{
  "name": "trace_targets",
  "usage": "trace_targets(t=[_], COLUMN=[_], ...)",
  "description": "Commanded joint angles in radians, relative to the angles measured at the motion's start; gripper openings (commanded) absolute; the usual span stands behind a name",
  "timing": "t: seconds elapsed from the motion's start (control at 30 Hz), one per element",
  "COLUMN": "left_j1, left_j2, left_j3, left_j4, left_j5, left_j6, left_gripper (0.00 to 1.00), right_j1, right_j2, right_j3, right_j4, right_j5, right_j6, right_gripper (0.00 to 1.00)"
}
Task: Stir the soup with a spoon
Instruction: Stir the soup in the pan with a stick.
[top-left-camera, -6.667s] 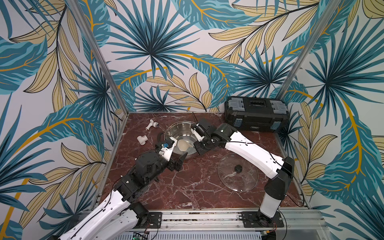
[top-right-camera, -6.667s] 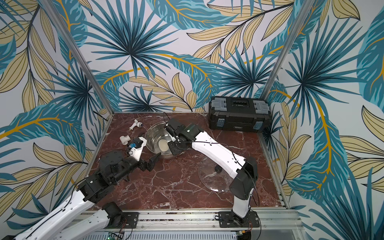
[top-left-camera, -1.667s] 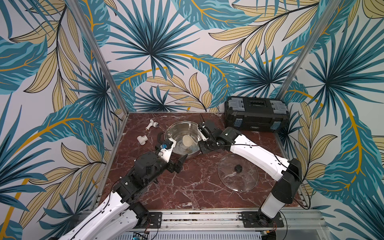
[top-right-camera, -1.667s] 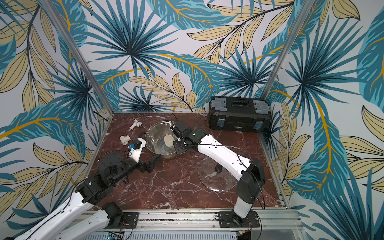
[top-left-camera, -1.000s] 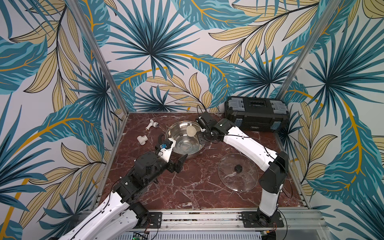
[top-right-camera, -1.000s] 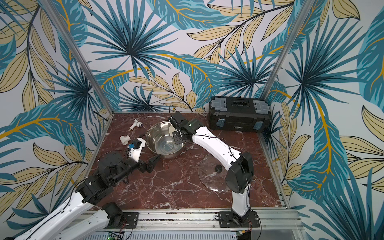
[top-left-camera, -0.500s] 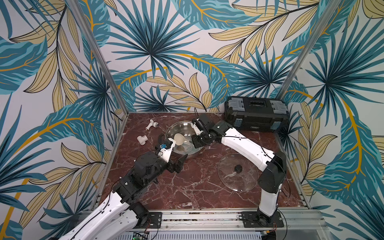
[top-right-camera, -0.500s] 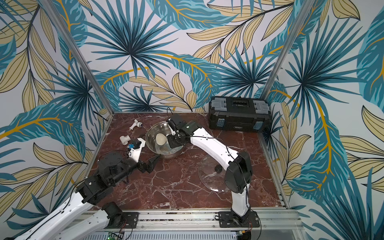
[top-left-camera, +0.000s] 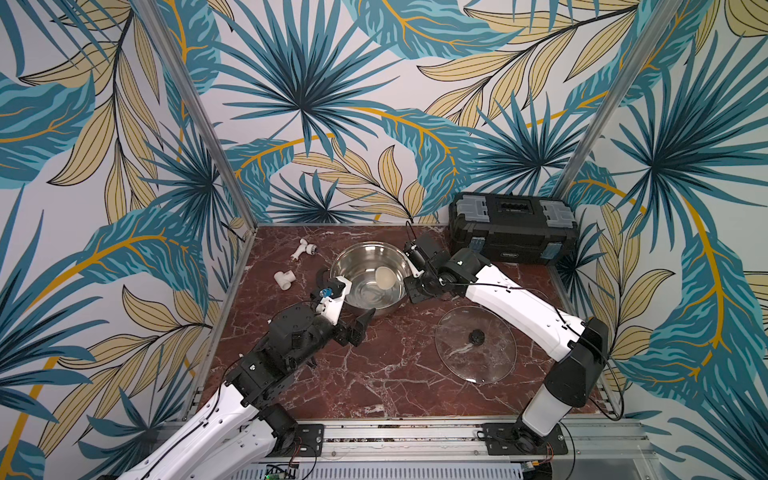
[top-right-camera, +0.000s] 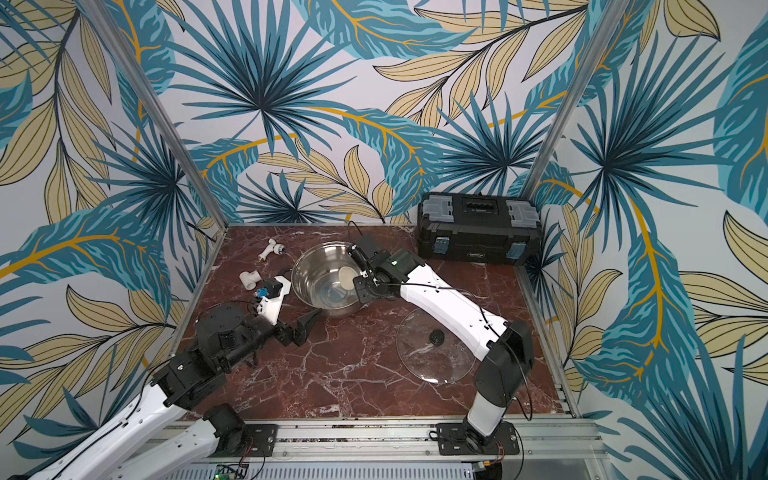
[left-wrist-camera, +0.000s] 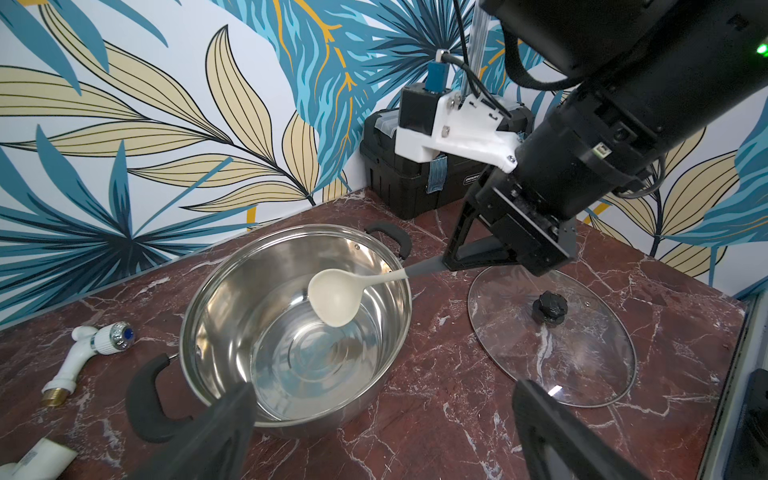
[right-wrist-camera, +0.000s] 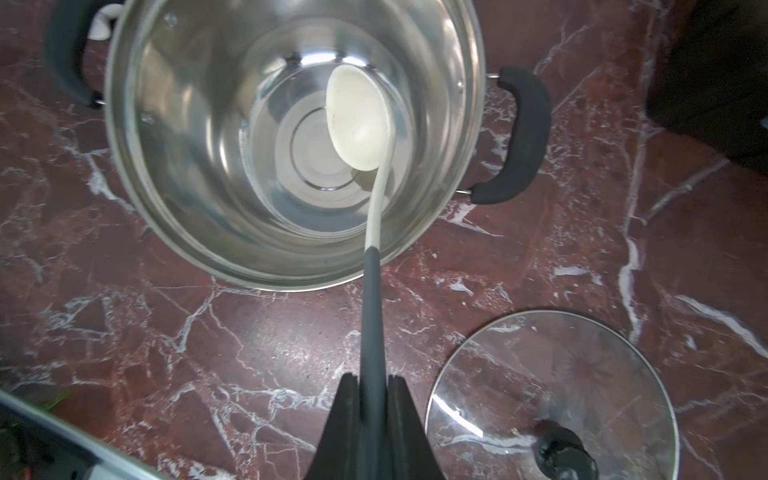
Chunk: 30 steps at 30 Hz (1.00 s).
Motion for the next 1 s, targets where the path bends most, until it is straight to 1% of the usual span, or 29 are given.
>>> trace_targets(t=[0.0,0.17,0.23,0.33,0.43,0.63,0.73,0.97], left_j1=[0.004,0.004,0.003,0.004,0.004,0.004,0.004,0.004], left_j2=[-0.012,-0.012,-0.012,-0.013,-0.015,-0.017,-0.018,-0.018], left_j3=[-0.019,-0.024,-0.025,-0.028,-0.031,-0.036,-0.034,-0.034], left_j4=[0.019,0.019,0.019,0.019,0.021,0.024,0.026,0.027], left_j5=[0.009,0.005,0.003,0.002,-0.001,-0.003,-0.003,0.003], left_j6=[-0.002,-0.002,-0.002,0.000,0.001,-0.002,0.000,-0.003], left_gripper=[1.00,1.00,1.00,1.00,1.00,1.00,1.00,1.00], right_j1=[0.002,0.002,0.001,0.001,0.003,0.009,0.014,0.019], right_j2=[0.028,0.101,0.132,0.177,0.198,0.193,0.173,0.084], right_j3=[0.019,0.111,0.153,0.206,0.225,0.197,0.161,0.050], right_j4=[-0.002,0.021,0.026,0.037,0.060,0.111,0.125,0.126], right_j5=[0.106,0.119,0.090,0.010,-0.064,-0.187,-0.225,-0.225], right_j6=[-0.013,-0.012,-0.012,-0.002,0.017,0.040,0.046,0.046], right_gripper=[0.00,0.00,0.00,0.00,0.00,0.00,0.00,0.00])
